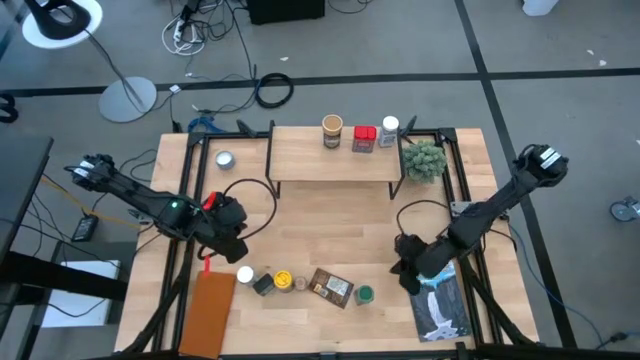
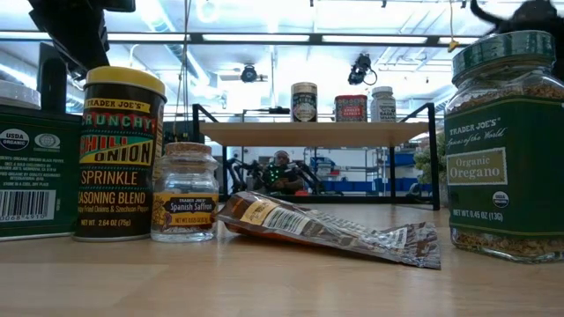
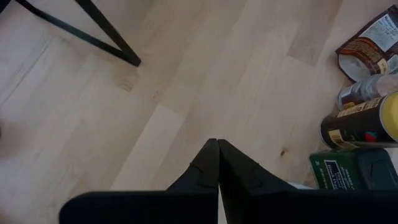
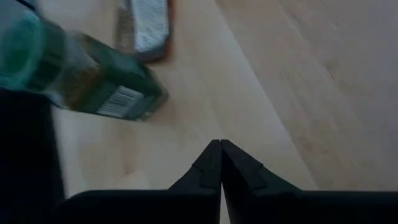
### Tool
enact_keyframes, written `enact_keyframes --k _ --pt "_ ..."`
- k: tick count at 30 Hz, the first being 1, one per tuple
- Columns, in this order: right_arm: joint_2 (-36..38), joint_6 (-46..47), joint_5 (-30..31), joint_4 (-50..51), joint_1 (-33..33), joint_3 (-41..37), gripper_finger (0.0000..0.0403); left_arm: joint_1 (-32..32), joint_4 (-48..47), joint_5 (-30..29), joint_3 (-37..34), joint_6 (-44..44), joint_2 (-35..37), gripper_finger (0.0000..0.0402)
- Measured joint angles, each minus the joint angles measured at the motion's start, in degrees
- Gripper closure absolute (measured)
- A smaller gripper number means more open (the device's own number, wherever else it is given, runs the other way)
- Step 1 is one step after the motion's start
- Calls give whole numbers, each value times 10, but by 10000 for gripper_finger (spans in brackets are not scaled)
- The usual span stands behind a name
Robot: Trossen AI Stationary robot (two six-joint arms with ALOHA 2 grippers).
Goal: Shelf spices
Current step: Put the green seasoning bottle on the shelf
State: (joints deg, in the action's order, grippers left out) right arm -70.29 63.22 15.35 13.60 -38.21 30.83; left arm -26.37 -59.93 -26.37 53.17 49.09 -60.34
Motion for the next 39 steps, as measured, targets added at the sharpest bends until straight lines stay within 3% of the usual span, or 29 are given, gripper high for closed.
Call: enact_keyframes --k 6,19,30,36,39 --pt "-114 1 5 197 -25 176 401 0 6 0 0 -8 0 396" --pt "-300 -14 18 211 -76 383 402 0 6 0 0 -38 0 396" --pt "-367 -60 49 241 -52 408 403 0 21 0 0 -38 0 396" --pt "-364 -65 172 339 -25 408 403 0 34 0 0 -39 0 396" --pt "-364 -65 183 371 -4 408 403 0 34 0 0 -38 0 396"
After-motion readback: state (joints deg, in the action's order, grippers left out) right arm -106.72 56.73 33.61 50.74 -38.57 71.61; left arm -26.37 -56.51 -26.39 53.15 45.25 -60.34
